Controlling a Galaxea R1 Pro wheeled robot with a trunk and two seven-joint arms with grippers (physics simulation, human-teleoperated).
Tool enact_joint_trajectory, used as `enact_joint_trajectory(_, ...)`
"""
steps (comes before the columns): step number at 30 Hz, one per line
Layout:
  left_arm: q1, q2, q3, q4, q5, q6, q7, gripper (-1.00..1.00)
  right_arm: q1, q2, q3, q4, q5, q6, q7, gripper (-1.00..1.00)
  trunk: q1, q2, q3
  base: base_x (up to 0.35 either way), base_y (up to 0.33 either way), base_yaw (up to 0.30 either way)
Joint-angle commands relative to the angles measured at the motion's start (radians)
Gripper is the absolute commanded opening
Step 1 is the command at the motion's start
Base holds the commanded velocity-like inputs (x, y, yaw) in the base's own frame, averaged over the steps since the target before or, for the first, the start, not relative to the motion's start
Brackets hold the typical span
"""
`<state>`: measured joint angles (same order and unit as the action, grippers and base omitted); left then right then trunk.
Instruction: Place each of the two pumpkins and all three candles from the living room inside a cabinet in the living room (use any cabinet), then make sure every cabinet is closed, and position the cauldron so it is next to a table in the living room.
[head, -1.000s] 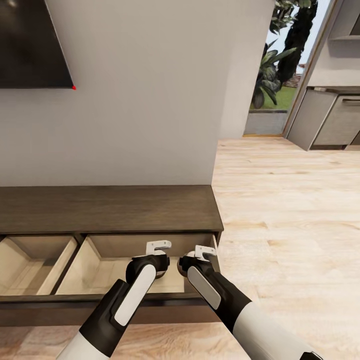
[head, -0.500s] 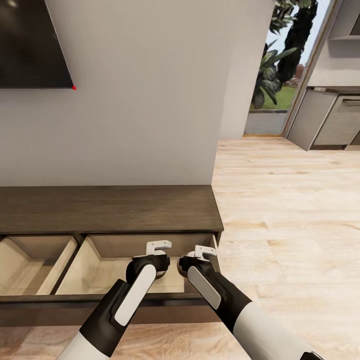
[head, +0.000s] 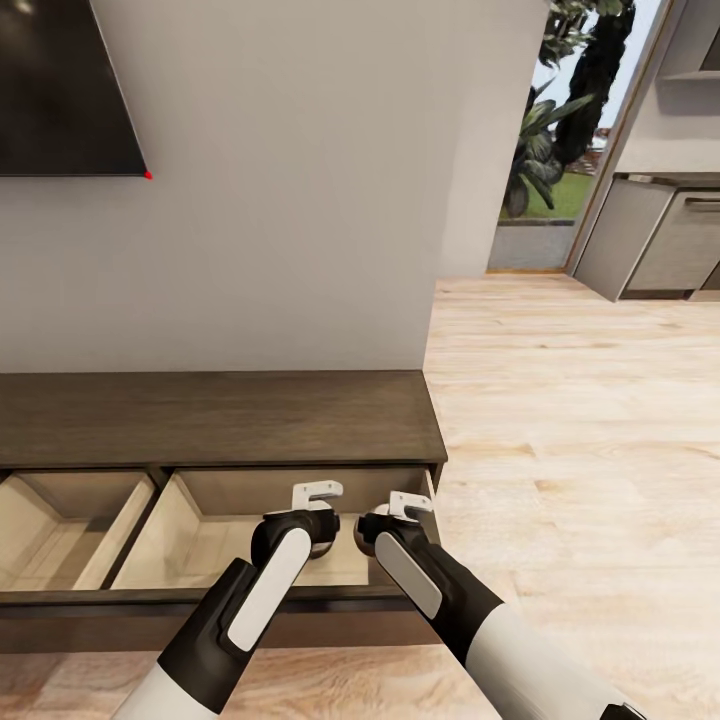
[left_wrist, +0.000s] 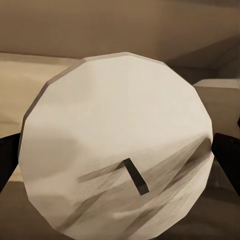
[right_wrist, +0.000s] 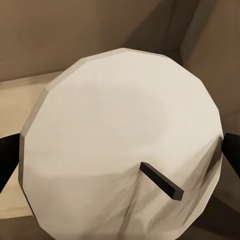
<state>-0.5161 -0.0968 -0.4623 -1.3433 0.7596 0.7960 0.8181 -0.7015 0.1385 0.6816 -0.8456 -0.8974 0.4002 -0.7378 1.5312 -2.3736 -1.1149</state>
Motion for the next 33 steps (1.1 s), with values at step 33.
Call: enact_joint_trajectory(33,-0.001,-0.003,0.002,0.0,0.013,0.012,0.006,-1.0,-0.022,-0.001,-0.002,0.011,-0.023,0.047,-0.009,-1.0,0.0,0.0,-0.001,0.0,0.0,0.0)
